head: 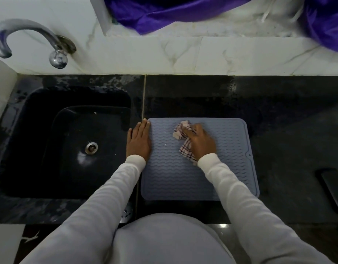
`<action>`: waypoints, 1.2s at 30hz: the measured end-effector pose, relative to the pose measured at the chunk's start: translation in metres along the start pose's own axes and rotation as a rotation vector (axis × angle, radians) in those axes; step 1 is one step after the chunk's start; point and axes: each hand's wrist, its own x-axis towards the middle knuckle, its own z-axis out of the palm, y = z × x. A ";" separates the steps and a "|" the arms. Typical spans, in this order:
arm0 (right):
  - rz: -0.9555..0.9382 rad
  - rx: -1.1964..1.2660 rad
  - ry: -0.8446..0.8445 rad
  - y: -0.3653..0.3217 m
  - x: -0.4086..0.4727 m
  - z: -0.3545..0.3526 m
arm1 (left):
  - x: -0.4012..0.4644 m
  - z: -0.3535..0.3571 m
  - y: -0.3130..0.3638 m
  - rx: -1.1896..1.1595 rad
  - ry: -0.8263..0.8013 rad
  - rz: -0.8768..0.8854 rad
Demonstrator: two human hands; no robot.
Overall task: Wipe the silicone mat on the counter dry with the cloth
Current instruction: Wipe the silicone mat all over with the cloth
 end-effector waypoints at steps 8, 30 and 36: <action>0.125 -0.094 0.095 0.061 -0.018 -0.020 | 0.001 0.002 0.000 0.033 -0.007 -0.003; 0.524 0.101 0.251 0.112 -0.040 -0.071 | 0.001 0.005 0.003 0.038 -0.016 -0.012; 0.149 0.314 0.251 0.020 -0.036 -0.047 | 0.000 0.002 0.005 0.026 -0.018 -0.017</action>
